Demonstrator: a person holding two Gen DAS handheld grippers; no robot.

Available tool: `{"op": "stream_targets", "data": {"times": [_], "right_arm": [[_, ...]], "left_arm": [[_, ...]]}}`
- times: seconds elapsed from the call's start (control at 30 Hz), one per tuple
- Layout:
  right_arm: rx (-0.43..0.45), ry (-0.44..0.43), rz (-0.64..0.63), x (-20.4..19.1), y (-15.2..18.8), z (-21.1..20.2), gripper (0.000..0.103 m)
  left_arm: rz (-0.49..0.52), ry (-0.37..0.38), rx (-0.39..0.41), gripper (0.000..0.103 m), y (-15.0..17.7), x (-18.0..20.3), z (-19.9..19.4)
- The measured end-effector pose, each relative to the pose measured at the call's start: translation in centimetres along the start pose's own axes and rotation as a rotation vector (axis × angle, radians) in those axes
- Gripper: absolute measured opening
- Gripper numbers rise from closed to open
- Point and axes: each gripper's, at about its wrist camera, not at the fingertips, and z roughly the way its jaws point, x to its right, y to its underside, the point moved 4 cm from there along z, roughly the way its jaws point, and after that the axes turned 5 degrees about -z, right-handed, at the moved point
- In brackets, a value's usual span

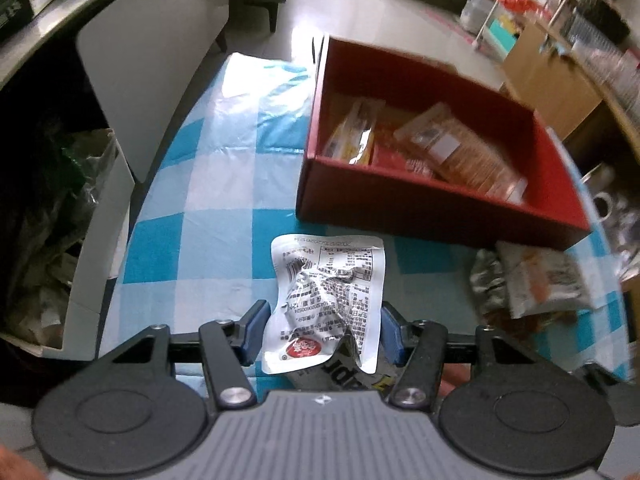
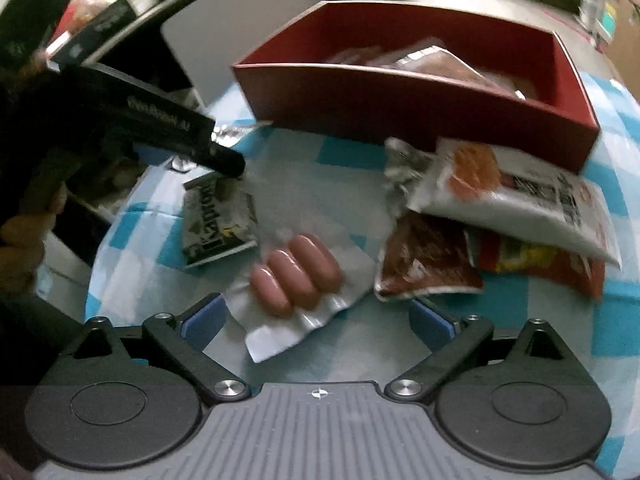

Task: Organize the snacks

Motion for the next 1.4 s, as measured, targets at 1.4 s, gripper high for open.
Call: {"op": "stream_targets", "data": {"times": [1.4], "right_arm": [[-0.204, -0.046, -0.437, -2.5, -2.4, 2.8, 0.083]], "left_arm": [[-0.029, 0.156, -0.012, 0.051, -0.7, 0.1, -1.6]]}}
